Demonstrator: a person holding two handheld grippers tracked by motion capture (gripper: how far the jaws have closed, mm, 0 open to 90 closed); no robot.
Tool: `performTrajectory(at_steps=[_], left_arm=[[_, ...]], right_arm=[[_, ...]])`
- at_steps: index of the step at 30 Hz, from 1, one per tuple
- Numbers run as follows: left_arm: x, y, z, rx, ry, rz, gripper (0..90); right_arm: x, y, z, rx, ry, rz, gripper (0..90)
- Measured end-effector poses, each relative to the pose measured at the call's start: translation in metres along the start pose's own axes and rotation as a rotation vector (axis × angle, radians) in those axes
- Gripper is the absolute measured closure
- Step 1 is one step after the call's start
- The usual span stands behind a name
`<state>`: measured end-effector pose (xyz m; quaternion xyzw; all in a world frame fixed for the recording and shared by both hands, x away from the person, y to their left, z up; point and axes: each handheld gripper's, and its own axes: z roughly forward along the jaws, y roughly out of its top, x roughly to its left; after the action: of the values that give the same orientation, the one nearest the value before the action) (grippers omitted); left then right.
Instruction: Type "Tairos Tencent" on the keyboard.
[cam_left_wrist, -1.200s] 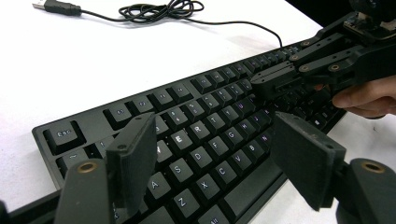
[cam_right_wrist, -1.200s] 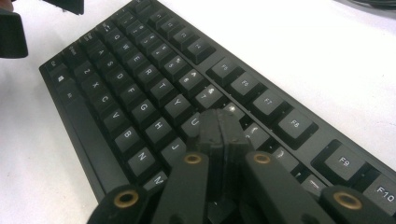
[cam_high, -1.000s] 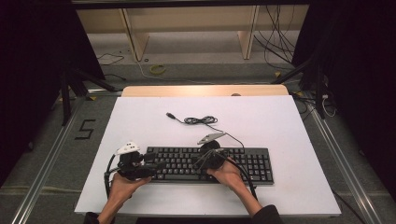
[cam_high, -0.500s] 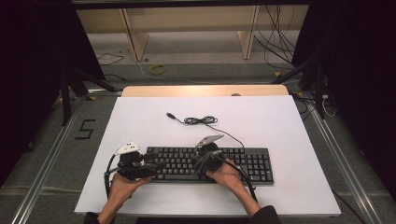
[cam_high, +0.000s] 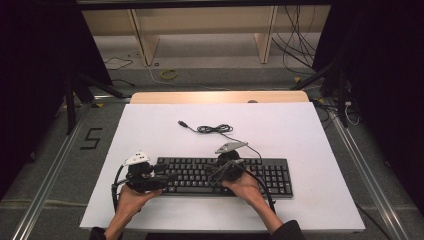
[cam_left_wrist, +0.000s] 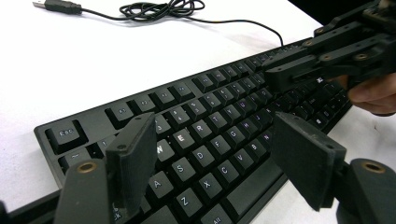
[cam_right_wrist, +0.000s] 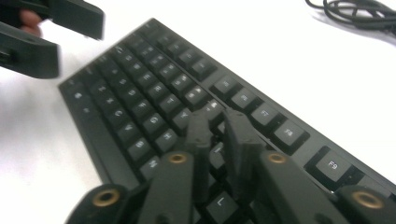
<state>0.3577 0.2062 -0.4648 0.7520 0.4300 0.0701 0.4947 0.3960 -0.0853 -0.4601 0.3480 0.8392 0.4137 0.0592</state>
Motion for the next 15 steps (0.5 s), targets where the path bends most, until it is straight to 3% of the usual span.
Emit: performTrajectory(at_steps=[15], left_arm=[[0.000, 0.003, 0.004, 0.005, -0.009, 0.011, 31.5]], right_arm=[[0.000, -0.006, -0.017, -0.056, 0.021, 0.005, 48.0]])
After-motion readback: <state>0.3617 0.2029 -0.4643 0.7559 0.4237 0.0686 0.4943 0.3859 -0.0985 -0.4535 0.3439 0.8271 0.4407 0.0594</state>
